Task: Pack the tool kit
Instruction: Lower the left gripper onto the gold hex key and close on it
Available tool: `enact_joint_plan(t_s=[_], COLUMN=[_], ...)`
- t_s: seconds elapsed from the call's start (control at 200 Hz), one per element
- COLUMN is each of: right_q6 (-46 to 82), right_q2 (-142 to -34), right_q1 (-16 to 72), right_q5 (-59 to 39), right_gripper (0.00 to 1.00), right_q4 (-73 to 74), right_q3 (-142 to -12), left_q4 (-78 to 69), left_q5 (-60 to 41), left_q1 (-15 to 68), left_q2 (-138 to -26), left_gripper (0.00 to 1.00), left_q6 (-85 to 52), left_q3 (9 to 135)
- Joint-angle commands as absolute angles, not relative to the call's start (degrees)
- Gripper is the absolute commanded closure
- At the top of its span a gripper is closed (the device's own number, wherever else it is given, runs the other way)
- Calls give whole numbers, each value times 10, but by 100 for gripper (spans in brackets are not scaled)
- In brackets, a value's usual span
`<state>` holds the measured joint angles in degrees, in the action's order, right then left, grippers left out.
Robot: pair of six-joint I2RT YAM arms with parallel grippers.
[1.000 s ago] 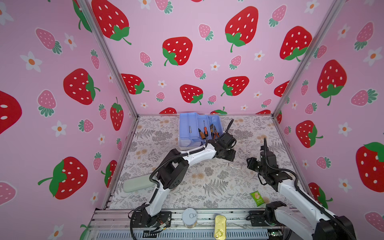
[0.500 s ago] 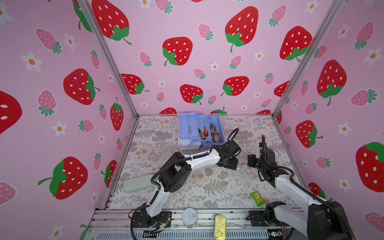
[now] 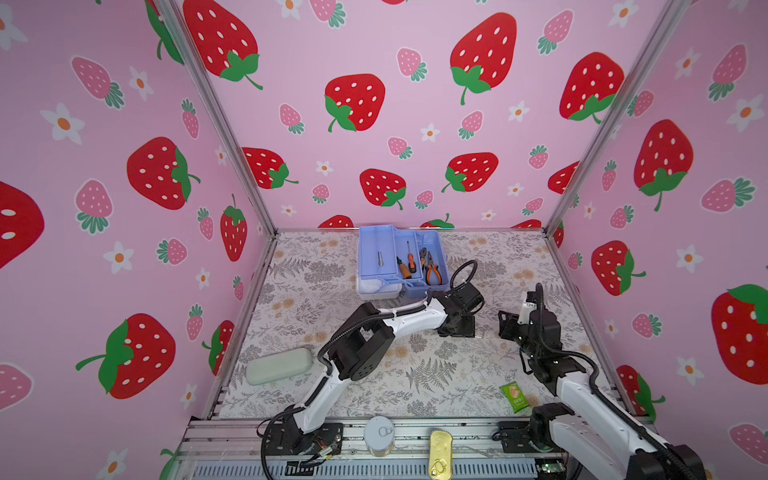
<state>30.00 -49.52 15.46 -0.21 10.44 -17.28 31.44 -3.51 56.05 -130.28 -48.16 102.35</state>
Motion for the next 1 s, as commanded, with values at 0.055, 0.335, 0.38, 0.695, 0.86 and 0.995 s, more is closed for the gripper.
enact_joint_plan(t_s=[0.055,0.335,0.38,0.695,0.86,0.995], right_q6=[305,308,308,306,304,304], right_q2=[-492,-479,-477,-488,-496,-500], right_q1=[152,152,152,151,152,151], right_q5=[1,-6,-6,-3,-2,0], right_gripper=[71,71,71,70,71,70], right_q4=[106,100,99,98,98,98], right_q3=[-170,-170,-171,-172,-174,-175], left_q4=[364,372,360,322,380,441], left_q5=[-18,2,0,20,63,80], left_q1=[566,565,565,545,551,571], left_q2=[-1337,-1364,-1371,-1375,-1353,-1363], left_gripper=[43,46,46,46,45,46], left_q6=[-520,-527,-523,-495,-486,-481], left_q3=[1064,1124,1134,1164,1162,1184])
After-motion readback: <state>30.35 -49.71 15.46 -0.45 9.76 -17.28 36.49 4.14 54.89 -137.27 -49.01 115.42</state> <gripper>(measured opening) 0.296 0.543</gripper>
